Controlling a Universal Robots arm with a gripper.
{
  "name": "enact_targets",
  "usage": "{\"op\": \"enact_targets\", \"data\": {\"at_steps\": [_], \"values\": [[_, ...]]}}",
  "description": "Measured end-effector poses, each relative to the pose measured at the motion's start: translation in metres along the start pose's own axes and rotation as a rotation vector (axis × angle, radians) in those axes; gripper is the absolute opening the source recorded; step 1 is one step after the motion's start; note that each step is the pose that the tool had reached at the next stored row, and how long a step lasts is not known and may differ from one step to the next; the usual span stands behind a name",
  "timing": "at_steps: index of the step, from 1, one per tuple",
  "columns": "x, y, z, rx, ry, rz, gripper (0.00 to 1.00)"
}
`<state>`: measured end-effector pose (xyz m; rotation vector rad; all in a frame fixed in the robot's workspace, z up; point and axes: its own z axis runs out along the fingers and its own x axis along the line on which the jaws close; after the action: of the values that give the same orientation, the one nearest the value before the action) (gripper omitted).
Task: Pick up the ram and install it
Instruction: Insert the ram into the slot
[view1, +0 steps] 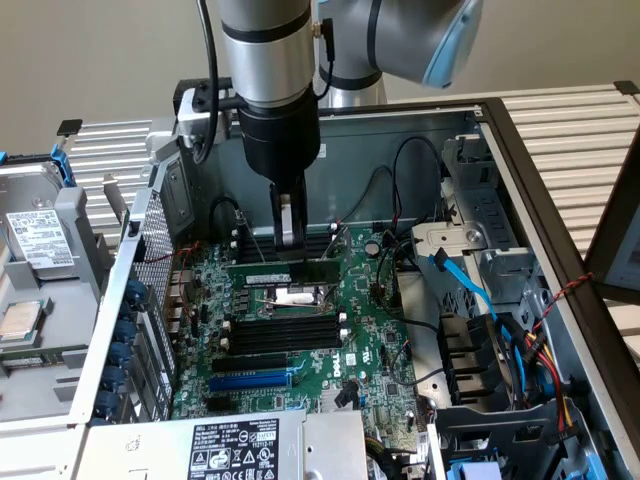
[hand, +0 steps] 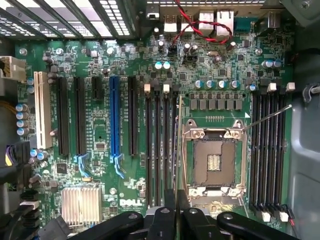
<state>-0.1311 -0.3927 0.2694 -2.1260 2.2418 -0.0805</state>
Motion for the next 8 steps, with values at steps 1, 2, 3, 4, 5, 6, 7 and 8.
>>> {"op": "enact_targets", "data": {"at_steps": [1,2,3,4,5,6,7,8], "values": [[0.000,0.0014,0.0016,0.0015,0.0000,0.000,0.13],[0.000,0.0027,0.0031,0.0029,-0.0001,0.000,0.13],[0.000,0.0039,0.0047,0.0044,-0.0002,0.000,0.13],[0.000,0.0051,0.0062,0.0063,-0.0003,0.000,0.13],[0.000,0.0058,0.0076,0.0080,-0.0004,0.000,0.13],[0.001,0.0061,0.0094,0.0093,-0.0005,0.000,0.13],[0.001,0.0061,0.0110,0.0098,-0.0006,0.000,0.13],[0.002,0.0063,0.0130,0.0101,-0.0006,0.000,0.13]]}}
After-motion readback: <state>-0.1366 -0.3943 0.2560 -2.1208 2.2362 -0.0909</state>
